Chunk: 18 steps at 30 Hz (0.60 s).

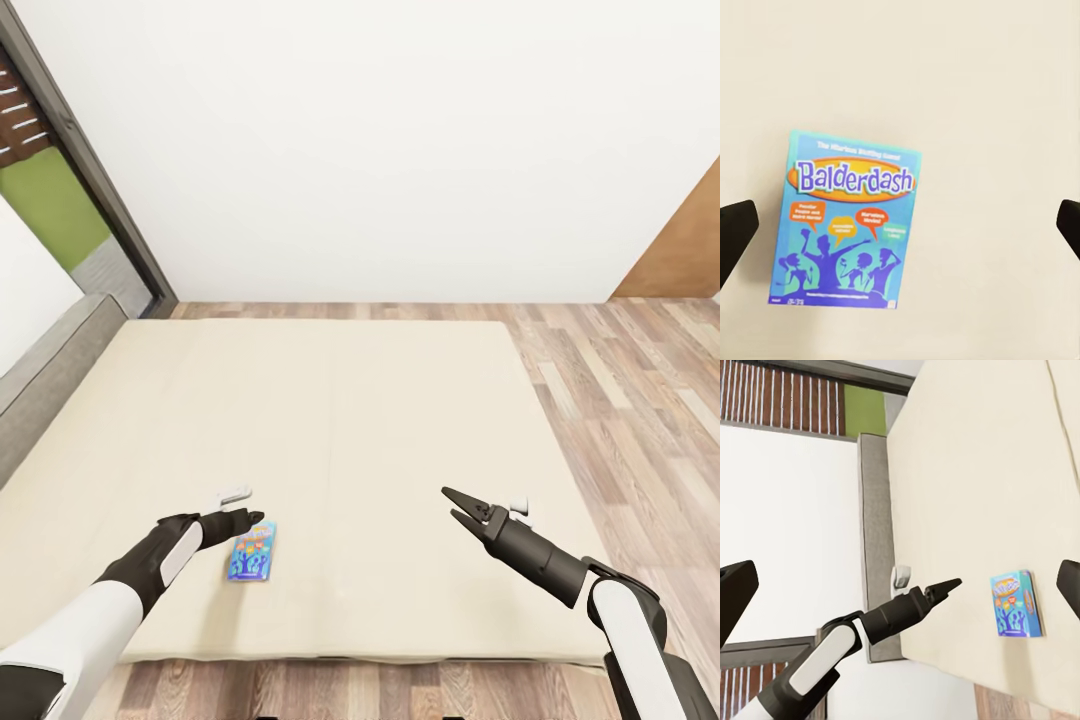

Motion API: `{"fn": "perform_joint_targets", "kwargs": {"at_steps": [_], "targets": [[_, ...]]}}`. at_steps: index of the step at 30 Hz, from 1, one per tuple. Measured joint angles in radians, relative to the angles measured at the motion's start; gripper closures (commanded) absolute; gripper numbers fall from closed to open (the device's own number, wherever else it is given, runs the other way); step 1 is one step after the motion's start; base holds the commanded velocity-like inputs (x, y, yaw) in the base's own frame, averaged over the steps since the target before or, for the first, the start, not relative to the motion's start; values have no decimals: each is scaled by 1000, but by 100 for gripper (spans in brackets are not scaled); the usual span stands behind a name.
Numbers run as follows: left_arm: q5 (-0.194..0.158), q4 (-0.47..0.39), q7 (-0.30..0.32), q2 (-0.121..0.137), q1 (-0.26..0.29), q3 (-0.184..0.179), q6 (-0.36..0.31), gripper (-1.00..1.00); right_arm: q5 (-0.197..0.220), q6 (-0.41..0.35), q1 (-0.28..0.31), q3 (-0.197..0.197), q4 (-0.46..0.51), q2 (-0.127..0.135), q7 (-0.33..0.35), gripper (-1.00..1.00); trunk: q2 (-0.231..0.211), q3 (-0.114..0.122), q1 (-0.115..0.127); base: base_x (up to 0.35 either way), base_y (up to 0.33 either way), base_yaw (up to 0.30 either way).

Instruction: Put all the toys in the child's room - the three board games (two on the bed and one on the table), the two jigsaw puzzles on the table, and the tennis ball on the table - inside the toy box on the table in the child's room.

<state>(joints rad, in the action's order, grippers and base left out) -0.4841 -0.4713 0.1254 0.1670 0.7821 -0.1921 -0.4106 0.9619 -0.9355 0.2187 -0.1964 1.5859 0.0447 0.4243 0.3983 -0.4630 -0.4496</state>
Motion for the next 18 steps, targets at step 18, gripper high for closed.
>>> {"fn": "perform_joint_targets", "kwargs": {"at_steps": [18], "targets": [[-1, 0, 12, 39, 1, 4, 2, -100, 0, 24, -1, 5, 0, 0, 3, -100, 0, -29, 0, 0, 0, 0]]}}
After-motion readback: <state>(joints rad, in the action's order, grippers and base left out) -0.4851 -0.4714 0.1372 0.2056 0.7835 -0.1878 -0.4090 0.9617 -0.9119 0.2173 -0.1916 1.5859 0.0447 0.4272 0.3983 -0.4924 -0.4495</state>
